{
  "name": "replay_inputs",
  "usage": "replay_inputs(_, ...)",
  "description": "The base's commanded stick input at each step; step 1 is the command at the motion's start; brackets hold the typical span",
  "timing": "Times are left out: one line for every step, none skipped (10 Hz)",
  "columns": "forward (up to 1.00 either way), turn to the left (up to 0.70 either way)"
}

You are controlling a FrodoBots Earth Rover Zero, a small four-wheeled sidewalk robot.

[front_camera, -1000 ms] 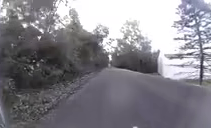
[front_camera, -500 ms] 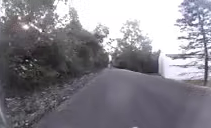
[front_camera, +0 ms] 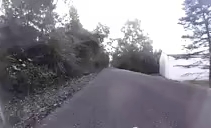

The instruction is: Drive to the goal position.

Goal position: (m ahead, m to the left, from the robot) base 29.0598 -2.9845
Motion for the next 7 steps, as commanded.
replay_inputs(0.70,0.00)
replay_inputs(0.70,0.00)
replay_inputs(0.70,0.00)
replay_inputs(0.70,0.00)
replay_inputs(0.70,0.00)
replay_inputs(0.70,0.00)
replay_inputs(0.70,0.00)
